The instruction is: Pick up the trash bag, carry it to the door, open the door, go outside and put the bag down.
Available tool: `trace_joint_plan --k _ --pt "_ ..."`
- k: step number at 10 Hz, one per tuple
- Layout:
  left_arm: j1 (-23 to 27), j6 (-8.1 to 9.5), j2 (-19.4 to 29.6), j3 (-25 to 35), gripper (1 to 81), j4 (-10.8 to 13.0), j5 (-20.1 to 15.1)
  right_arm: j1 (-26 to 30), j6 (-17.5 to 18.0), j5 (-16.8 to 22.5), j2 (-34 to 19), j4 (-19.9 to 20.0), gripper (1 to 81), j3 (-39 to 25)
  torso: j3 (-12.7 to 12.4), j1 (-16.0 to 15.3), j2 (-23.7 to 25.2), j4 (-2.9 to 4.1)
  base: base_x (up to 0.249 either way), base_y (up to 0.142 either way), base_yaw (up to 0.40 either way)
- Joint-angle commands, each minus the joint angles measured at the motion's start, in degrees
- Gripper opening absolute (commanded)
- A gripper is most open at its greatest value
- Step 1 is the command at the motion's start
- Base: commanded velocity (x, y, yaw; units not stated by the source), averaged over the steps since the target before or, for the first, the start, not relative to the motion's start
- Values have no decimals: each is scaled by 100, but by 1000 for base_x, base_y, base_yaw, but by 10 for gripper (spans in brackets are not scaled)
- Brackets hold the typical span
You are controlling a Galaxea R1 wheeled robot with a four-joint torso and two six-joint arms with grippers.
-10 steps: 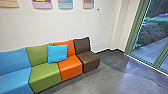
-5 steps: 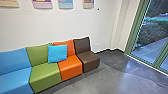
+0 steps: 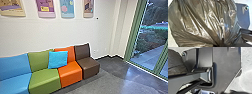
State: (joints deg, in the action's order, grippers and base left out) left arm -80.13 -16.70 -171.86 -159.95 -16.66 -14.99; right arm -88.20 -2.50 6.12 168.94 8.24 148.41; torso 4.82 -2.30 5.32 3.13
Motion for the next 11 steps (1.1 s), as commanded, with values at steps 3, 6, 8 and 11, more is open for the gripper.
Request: trace_joint_plan --k 3,6,8,11 --pt "326 -44 82 -71 10 -30 -443 192 -14 399 222 -15 811 846 6 2 0 0 0 0 0" --pt "326 -61 99 -71 10 -21 -452 193 -14 399 301 -24 811 952 4 2 0 0 0 0 0" --pt "326 -158 90 -71 10 -21 -469 201 -14 399 319 -24 811 944 4 2 0 0 0 0 0" --pt "318 -158 99 -54 10 -12 -504 192 -14 399 319 -33 811 943 4 2 0 0 0 0 0"
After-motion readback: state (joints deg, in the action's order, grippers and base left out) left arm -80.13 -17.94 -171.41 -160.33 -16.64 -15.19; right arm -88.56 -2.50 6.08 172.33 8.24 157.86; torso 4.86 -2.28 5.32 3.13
